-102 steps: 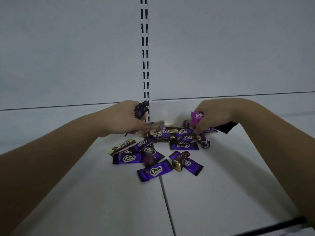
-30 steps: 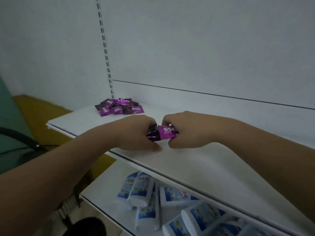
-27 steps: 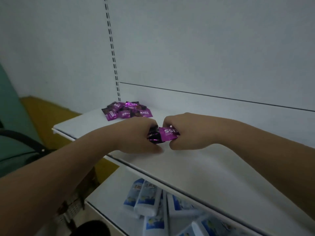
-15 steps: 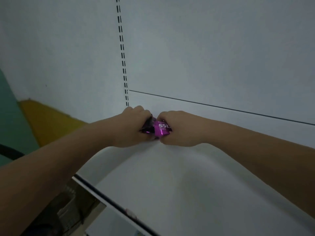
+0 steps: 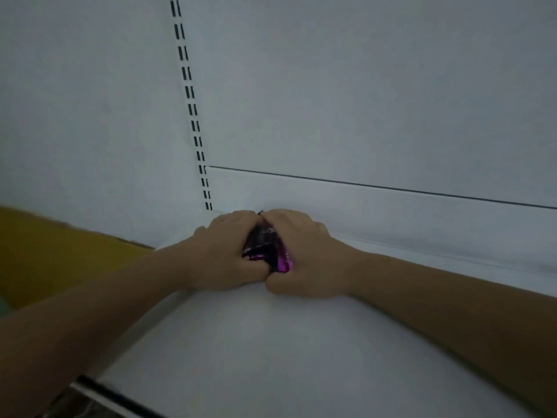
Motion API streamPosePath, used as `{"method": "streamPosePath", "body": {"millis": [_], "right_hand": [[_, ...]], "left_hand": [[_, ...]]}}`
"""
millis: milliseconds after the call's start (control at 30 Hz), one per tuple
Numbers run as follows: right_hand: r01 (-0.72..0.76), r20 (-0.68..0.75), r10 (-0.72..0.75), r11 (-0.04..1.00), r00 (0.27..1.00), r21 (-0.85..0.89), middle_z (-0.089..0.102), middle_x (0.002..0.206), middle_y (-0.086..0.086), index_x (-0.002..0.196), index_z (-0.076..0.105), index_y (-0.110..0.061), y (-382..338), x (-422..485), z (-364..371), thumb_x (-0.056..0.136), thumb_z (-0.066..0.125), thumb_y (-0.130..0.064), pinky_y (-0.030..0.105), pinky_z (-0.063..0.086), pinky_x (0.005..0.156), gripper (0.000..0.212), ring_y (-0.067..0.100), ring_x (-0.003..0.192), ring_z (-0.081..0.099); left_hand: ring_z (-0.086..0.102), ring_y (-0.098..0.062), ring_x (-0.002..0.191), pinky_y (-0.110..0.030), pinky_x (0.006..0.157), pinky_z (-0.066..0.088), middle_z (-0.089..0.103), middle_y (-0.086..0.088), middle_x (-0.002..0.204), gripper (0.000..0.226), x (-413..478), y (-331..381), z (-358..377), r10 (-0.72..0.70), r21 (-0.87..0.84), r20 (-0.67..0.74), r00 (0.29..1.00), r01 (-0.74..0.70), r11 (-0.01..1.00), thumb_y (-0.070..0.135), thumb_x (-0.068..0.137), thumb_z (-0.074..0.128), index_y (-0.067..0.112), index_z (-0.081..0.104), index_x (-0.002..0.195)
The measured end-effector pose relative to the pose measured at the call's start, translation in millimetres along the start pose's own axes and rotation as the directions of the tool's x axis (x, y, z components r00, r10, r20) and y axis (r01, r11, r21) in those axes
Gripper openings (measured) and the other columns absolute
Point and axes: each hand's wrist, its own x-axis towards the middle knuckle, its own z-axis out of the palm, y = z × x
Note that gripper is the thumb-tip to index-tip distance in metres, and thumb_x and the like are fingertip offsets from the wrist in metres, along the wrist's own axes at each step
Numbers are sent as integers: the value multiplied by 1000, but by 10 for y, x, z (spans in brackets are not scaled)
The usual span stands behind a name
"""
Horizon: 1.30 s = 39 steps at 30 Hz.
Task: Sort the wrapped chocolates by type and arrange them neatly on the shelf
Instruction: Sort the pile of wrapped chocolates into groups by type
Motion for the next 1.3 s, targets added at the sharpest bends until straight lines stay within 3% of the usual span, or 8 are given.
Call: {"method": "streamPosePath", "body": {"millis": [200, 500, 633, 800, 933, 1100, 1167, 1300], "right_hand": [[-13, 4, 13, 999, 1000, 33, 51, 123, -8, 132, 37, -31, -56, -47, -19, 63, 52, -57, 36, 44, 94, 75, 14, 110, 49], [-88, -36, 85, 990, 996, -114, 45, 133, -11, 136, 32, -30, -283, -256, -110, 71, 60, -52, 35, 37, 100, 75, 13, 119, 45], [-161, -3, 163, 975, 987, -155, 45, 133, -9, 131, 37, -29, -434, -308, -174, 73, 57, -56, 34, 38, 91, 67, 15, 114, 47], [-296, 51, 308, 940, 950, -172, 49, 118, -6, 117, 44, -25, -619, -408, -223, 76, 57, -56, 30, 42, 77, 53, 17, 99, 52], [-373, 51, 381, 920, 923, -117, 51, 94, -7, 105, 46, -28, -707, -462, -228, 78, 58, -51, 24, 36, 59, 38, 15, 79, 51], [-471, -27, 471, 874, 882, -122, 53, 116, 0, 114, 49, -25, -764, -761, -378, 76, 59, -51, 34, 46, 79, 47, 22, 101, 54], [-521, -75, 515, 845, 854, -122, 51, 128, 0, 131, 46, -25, -787, -970, -475, 81, 61, -48, 32, 45, 86, 57, 20, 113, 53], [-592, -153, 573, 793, 805, -142, 46, 139, -7, 141, 37, -33, -759, -1423, -587, 85, 57, -49, 24, 35, 80, 61, 13, 122, 48]], "left_hand": [[47, -18, 105, -48, 92, 42, 48, 15, 112, 61, -6, 5, 38, 26, -6, -17, 1000, -26, 1000, 63, 59, 42, 36, 45, 113], [51, -8, 91, -49, 95, 38, 52, 23, 90, 55, -146, 212, -164, 63, -15, 12, 998, -63, 998, 74, 48, 44, 39, 48, 91], [57, -5, 53, -33, 56, 52, 64, 7, 74, 37, -231, 275, -327, 99, -104, 106, 989, -88, 991, 62, 66, 60, 32, 58, 88], [56, 5, 55, -17, 53, 42, 62, 13, 74, 23, -313, 342, -385, 173, 2, 184, 968, -177, 984, 56, 79, 55, 37, 56, 92], [61, -5, 73, -29, 69, 51, 65, 10, 83, 29, -363, 407, -392, 243, 47, 184, 952, -256, 966, 58, 79, 52, 33, 60, 91], [60, -15, 87, -41, 82, 50, 62, 3, 99, 42, -425, 627, -343, 290, 91, 142, 947, -304, 948, 60, 80, 48, 27, 59, 104], [58, -12, 90, -39, 83, 50, 62, 7, 101, 46, -454, 766, -311, 322, 68, 128, 938, -332, 941, 61, 78, 44, 30, 56, 109], [56, -10, 98, -37, 90, 48, 60, 11, 111, 41, -520, 1154, -193, 398, 48, 141, 907, -407, 912, 54, 87, 45, 33, 50, 122]]}}
